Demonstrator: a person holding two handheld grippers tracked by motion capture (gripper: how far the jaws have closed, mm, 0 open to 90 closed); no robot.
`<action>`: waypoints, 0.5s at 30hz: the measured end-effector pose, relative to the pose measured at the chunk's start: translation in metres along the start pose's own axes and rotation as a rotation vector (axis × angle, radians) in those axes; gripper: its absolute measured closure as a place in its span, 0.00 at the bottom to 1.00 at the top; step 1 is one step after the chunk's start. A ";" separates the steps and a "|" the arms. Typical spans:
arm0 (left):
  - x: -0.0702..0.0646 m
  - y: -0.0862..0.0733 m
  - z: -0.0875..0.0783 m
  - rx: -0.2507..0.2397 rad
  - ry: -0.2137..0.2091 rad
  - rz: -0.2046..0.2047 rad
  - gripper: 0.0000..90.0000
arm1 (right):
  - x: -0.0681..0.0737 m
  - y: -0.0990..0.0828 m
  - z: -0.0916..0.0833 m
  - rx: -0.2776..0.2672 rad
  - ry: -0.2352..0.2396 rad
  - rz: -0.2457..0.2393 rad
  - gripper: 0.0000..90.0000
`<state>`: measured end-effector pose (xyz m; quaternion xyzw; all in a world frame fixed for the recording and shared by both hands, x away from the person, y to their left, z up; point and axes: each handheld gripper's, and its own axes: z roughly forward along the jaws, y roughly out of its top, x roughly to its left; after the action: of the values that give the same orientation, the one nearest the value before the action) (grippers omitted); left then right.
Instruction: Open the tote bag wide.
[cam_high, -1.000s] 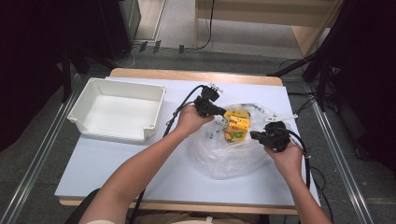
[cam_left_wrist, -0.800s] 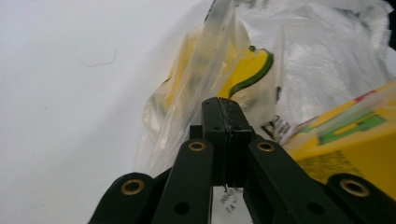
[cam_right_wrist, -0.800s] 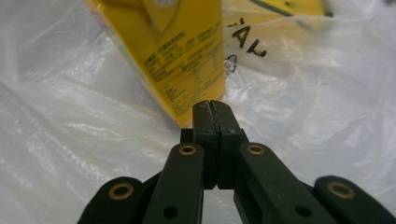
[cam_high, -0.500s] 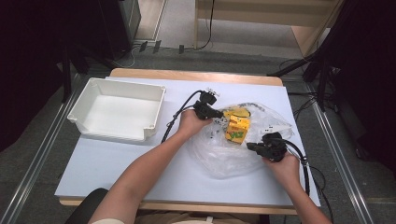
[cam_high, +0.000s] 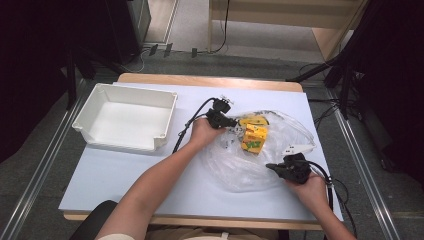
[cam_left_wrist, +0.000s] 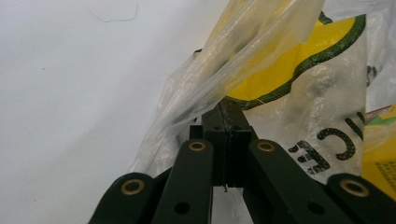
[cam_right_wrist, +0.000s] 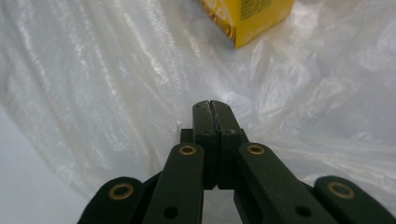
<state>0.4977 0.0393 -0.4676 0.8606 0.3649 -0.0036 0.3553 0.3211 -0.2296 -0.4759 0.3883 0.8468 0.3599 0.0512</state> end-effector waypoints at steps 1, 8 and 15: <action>0.000 0.000 0.000 0.000 0.000 0.000 1.00 | 0.000 -0.005 -0.003 0.001 0.009 -0.009 1.00; 0.003 -0.004 -0.002 -0.018 -0.013 -0.015 1.00 | 0.003 -0.014 -0.011 0.008 0.012 -0.027 1.00; 0.007 -0.005 -0.006 -0.013 0.006 -0.013 1.00 | 0.013 -0.022 -0.017 0.028 0.035 -0.076 1.00</action>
<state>0.4978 0.0495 -0.4685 0.8559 0.3714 -0.0010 0.3599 0.2920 -0.2400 -0.4751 0.3499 0.8667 0.3527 0.0445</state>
